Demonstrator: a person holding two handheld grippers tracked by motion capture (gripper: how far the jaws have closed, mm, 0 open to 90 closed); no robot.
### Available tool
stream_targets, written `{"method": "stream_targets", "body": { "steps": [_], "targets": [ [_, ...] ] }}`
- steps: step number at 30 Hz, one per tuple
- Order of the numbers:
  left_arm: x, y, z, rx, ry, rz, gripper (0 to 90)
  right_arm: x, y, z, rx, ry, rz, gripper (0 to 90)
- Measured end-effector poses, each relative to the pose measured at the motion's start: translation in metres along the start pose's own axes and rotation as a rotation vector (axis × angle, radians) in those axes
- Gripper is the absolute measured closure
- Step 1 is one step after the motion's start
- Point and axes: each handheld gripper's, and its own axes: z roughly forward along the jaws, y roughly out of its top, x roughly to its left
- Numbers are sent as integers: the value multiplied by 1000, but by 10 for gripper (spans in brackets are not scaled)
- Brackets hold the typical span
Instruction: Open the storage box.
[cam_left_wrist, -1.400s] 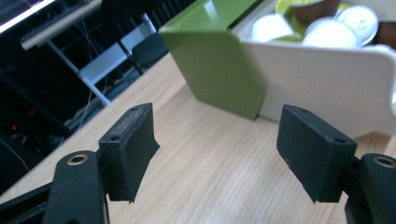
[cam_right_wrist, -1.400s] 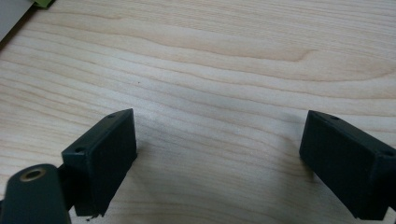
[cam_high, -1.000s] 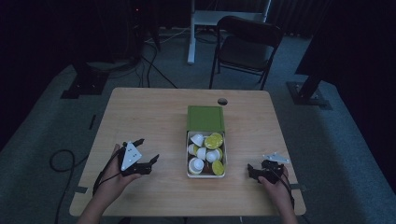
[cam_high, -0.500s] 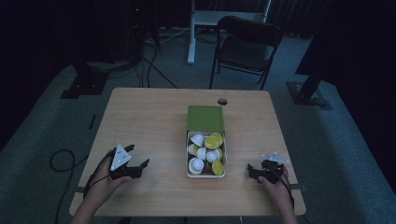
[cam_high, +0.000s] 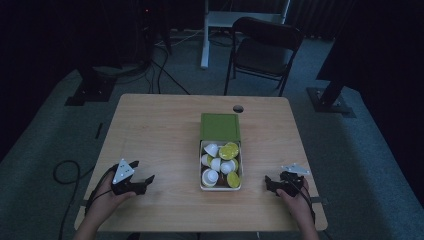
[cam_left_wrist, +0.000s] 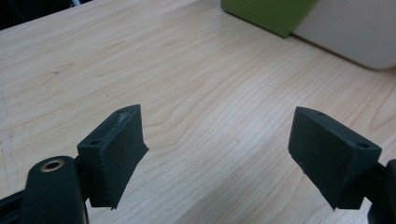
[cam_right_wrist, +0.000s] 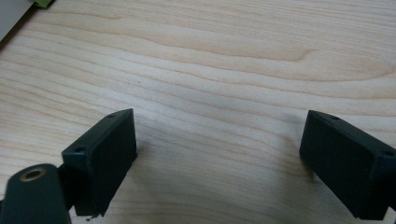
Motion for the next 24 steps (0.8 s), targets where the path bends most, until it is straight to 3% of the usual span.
{"method": "stream_targets", "body": {
  "steps": [2, 8, 14, 16, 24],
  "targets": [
    [2, -1, 0, -10, 3, -17, 185, 0, 0, 0, 0, 0, 0, 104],
    [3, -6, 3, 76, 0, 5, 185, 0, 0, 0, 0, 0, 0, 104],
    [4, -11, 5, 71, 7, -6, 185, 0, 0, 0, 0, 0, 0, 104],
    [5, -12, 5, 73, -10, -35, 185, 0, 0, 0, 1, 0, 0, 104],
    [3, -19, 9, 124, -18, 7, 185, 0, 0, 0, -1, 1, 2, 104]
  ]
}}
